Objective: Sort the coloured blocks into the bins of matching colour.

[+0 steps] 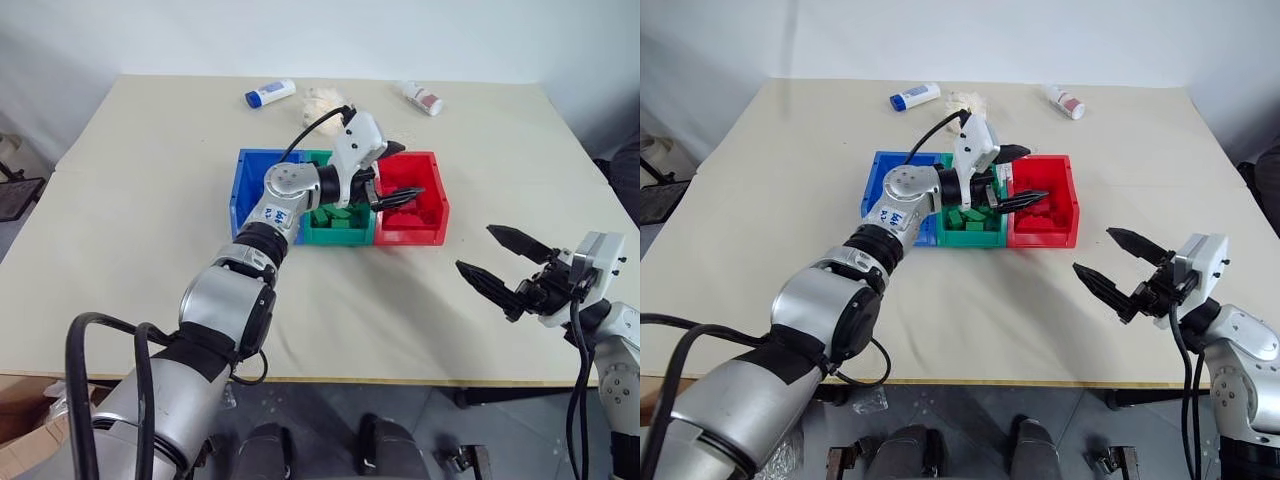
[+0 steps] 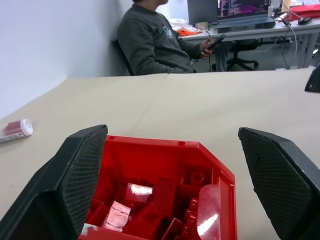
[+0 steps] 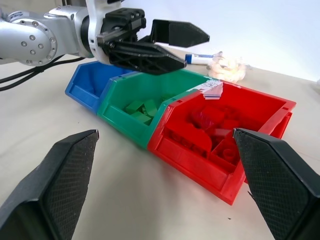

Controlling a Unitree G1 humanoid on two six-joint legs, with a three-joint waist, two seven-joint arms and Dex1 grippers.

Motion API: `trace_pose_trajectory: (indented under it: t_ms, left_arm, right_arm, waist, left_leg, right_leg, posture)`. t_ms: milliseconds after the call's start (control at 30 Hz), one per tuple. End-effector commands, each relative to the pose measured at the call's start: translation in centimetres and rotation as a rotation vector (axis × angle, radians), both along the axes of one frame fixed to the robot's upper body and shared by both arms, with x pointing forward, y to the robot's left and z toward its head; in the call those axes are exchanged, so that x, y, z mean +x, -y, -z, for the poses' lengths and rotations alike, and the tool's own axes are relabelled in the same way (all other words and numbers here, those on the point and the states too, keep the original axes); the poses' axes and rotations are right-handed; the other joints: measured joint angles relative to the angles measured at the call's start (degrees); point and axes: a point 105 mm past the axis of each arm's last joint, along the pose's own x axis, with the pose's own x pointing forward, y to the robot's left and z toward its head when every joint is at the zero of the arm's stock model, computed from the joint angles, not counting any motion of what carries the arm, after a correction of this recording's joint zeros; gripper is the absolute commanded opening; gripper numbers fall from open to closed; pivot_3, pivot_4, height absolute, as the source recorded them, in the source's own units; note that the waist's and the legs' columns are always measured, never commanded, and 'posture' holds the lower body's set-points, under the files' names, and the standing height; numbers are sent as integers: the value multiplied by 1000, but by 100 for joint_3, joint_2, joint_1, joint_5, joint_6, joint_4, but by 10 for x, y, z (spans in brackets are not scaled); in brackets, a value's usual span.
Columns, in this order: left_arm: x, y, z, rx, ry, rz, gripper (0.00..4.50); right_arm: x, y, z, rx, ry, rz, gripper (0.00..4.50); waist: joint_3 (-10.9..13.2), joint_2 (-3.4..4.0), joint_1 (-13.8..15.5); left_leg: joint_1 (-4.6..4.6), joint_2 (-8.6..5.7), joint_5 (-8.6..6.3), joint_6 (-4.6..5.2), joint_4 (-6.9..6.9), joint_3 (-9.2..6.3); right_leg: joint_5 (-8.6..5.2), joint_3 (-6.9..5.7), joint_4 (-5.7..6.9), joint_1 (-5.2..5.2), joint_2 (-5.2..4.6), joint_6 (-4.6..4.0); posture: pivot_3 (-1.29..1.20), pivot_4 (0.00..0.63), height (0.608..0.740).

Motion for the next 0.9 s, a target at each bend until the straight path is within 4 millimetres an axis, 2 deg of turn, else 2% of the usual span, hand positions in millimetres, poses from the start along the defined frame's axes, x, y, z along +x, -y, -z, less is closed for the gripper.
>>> trace_pose_trajectory:
  t_ms: [33, 200, 433, 500, 600, 700, 833, 900]
  left_arm:
    - [0, -12, -8, 1, 55, 10, 4465]
    - [4, -46, -3, 17, 70, -10, 4465]
    - [-5, -123, 19, 19, -22, -24, 4465]
    - [-17, -140, 25, 25, -10, -10, 4465]
    - [-45, -176, 39, 43, -52, -13, 4465]
    - [-64, -195, 48, 69, -80, -68, 4465]
    - [-95, -244, 67, 116, -164, -206, 4465]
    - [-100, -258, 69, 110, -177, -262, 4465]
  right_arm:
    - [0, -1, -15, -26, 44, -24, 4500]
    - [9, -4, -16, -57, 28, -79, 4500]
    - [24, -11, -8, -137, -26, -185, 4500]
    - [27, -13, -6, -168, -40, -213, 4500]
    - [34, -13, 0, -243, -67, -263, 4500]
    - [40, -10, 3, -301, -83, -285, 4500]
    - [51, -4, 3, -377, -100, -307, 4500]
    - [55, -1, 2, -389, -103, -313, 4500]
  waist:
    - [0, 1, -15]
    - [-1, 2, -70]
    - [-1, 3, -147]
    - [-1, 4, -153]
    - [-1, 6, -195]
    - [0, 6, -215]
    - [0, 6, -250]
    - [1, 9, -248]
  left_leg:
    - [0, 0, 0, 0, 0, 1]
    - [4, 1, 0, 0, -1, -1]
    - [2, 1, 0, -1, -2, -4]
    - [3, 1, 1, -1, -2, -4]
    - [5, 2, 1, -1, 2, -2]
    - [9, 4, 1, -2, 4, -2]
    - [15, 4, 1, -2, 7, 2]
    - [16, 6, 1, -3, 5, -1]
  right_leg:
    - [0, 0, 0, -1, 0, 0]
    - [1, 1, 10, -2, 0, -2]
    - [3, 1, 24, -8, 0, 1]
    - [3, 2, 31, -9, 0, 1]
    - [3, 9, 40, -12, -1, 1]
    - [2, 11, 48, -12, -1, 1]
    - [2, 19, 51, -10, -1, 1]
    - [2, 17, 55, -10, -1, 0]
  posture:
    - [0, 150, 740]
    - [0, 150, 740]
    - [0, 150, 740]
    - [0, 150, 740]
    - [0, 150, 740]
    - [0, 150, 740]
    - [0, 150, 740]
    - [0, 150, 740]
